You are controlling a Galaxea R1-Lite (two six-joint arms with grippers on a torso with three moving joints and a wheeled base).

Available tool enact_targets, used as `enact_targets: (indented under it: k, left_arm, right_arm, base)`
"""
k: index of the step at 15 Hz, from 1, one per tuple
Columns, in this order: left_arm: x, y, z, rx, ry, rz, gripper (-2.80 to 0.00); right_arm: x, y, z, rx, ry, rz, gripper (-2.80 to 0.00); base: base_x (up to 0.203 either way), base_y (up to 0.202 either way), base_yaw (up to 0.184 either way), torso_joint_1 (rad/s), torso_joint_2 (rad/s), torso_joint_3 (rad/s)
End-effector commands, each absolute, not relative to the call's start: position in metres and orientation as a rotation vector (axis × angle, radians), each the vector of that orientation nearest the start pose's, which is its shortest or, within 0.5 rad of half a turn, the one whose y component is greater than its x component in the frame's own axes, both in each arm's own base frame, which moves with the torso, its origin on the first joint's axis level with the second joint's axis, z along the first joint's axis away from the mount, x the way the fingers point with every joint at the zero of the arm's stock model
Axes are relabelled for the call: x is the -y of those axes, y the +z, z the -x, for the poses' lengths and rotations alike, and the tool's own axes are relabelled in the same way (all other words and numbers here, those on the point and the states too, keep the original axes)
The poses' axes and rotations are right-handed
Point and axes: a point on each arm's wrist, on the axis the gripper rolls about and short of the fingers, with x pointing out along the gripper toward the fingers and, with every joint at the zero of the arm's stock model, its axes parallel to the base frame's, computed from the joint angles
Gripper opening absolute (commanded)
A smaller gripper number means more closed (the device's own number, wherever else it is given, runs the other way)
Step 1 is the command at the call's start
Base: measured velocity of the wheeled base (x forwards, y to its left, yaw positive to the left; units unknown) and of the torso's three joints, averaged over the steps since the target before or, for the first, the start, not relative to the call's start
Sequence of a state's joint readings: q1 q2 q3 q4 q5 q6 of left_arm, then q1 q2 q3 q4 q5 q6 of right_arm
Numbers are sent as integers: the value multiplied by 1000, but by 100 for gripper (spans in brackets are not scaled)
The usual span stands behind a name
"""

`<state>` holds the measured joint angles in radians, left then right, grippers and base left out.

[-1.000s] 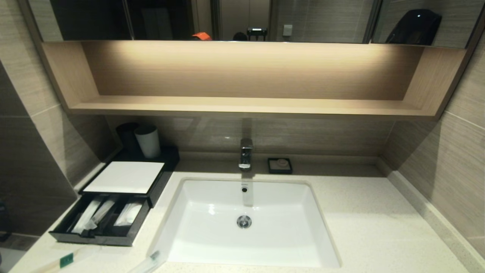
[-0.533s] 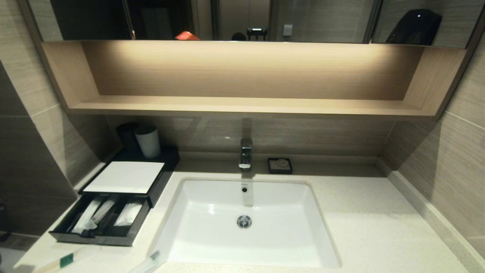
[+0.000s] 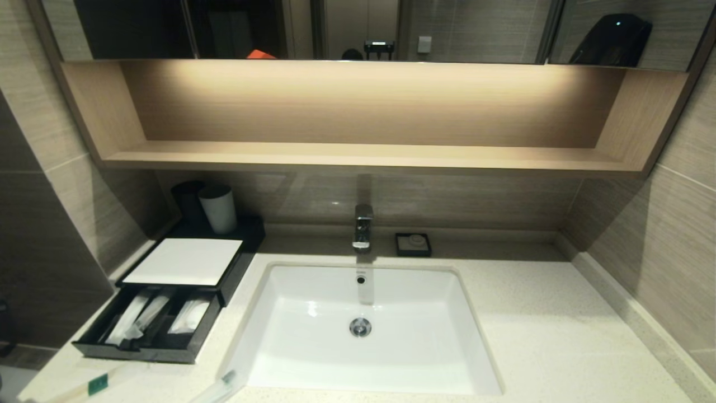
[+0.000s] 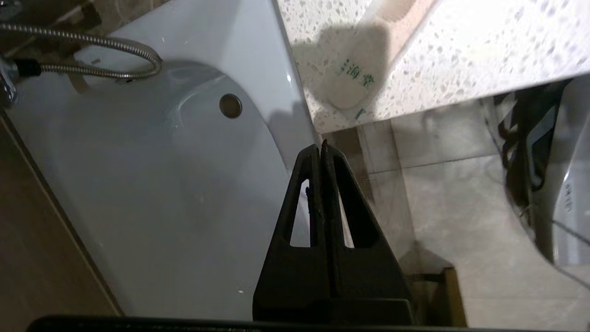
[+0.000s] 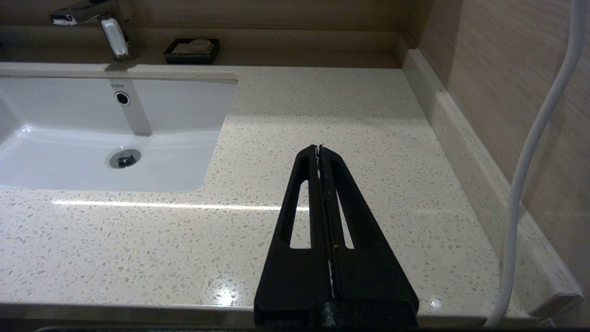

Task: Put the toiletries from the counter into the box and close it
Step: Pick up the bathroom toiletry

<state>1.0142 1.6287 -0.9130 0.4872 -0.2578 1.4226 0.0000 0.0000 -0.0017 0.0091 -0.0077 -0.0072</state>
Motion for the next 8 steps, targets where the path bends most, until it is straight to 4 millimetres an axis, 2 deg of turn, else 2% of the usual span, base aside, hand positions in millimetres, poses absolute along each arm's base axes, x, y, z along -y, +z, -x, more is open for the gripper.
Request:
enact_targets:
  k: [1, 4, 8]
  left_arm:
    - [-209, 134, -125, -1179, -243, -592, -280]
    - [-214, 123, -122, -1167, -338, -608, -280]
    - [-219, 113, -129, -1173, -372, -570, -280]
  right_arm:
    - [0, 75, 23, -8, -8, 8, -280]
    - [0, 75, 23, -8, -8, 8, -280]
    - [0, 75, 23, -8, -8, 8, -280]
  base:
    - [0, 0, 0, 0, 0, 0]
    - [0, 0, 0, 0, 0, 0]
    - [0, 0, 0, 0, 0, 0]
